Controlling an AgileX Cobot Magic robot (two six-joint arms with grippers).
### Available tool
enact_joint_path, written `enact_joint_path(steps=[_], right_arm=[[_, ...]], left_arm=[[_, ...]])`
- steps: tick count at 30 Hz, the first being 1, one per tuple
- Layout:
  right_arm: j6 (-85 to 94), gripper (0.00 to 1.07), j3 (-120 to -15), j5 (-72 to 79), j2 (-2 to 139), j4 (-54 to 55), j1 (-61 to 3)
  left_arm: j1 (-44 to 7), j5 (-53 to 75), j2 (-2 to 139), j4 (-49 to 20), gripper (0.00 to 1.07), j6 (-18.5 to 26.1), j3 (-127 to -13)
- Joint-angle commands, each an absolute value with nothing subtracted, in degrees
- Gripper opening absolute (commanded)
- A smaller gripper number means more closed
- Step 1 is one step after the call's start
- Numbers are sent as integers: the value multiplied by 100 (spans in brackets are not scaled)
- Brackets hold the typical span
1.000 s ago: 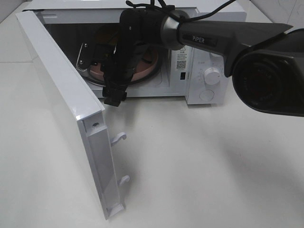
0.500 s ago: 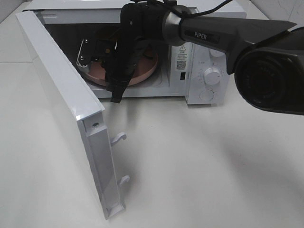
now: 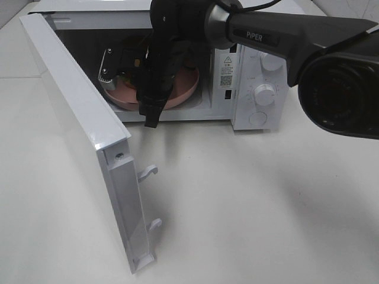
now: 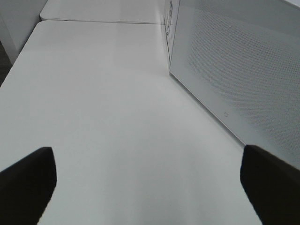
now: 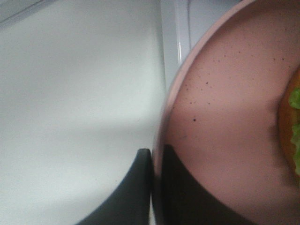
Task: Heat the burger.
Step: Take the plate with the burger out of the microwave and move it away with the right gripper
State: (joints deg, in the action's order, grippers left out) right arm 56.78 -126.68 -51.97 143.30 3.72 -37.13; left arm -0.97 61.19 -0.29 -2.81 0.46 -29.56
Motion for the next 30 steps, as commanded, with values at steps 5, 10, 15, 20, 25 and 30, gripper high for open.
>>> enact_joint_path(steps=[5, 10, 15, 20, 25, 30], right_arm=[[5598, 0, -12256, -6005, 13986, 378, -3718], [5638, 0, -11545, -5621, 13545, 298, -3718], [5638, 0, -10663, -4905, 13041, 115, -3718], [5638, 0, -9815, -4148, 12559, -29, -3718], [5764, 0, -9144, -3816, 12141, -80, -3718], [5993, 0, -8612, -3787, 11728, -264, -3718]], left_arm=[[-92, 6142, -52, -292, 101, 0, -2968], [-92, 6142, -52, -292, 101, 0, -2968], [-92, 6142, -52, -292, 101, 0, -2968], [-92, 6142, -52, -292, 101, 0, -2968], [-92, 6142, -52, -292, 101, 0, -2968], [-92, 6142, -52, -292, 101, 0, -2968]])
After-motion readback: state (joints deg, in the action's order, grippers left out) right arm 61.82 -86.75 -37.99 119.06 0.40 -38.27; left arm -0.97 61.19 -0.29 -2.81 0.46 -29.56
